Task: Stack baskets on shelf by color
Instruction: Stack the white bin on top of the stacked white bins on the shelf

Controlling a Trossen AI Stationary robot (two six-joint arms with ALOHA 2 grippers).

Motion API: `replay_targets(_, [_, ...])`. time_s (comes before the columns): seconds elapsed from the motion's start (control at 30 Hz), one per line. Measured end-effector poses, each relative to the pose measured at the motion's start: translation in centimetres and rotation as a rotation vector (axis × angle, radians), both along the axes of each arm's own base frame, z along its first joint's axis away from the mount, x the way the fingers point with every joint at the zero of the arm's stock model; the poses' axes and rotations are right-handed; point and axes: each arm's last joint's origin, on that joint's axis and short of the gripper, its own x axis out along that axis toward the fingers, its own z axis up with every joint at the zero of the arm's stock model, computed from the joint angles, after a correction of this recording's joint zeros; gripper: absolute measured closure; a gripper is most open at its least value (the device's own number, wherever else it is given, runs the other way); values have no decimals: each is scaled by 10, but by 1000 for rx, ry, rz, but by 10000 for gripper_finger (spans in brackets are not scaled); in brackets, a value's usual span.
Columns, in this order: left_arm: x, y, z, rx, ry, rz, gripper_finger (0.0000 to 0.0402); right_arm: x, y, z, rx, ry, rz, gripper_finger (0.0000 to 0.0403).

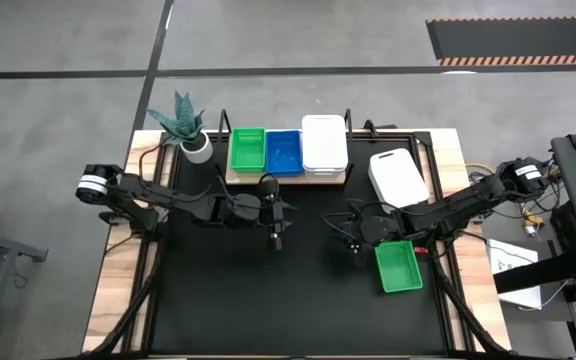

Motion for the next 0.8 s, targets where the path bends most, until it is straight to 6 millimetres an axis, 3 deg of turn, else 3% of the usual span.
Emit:
replay_targets(0.6, [1,1,-1,1,6,3,297,-2,1,0,2,23,9,319])
replay_targets(0.8, [0,1,-2,3,13,2,297,-1,3,11,57,35,29,319])
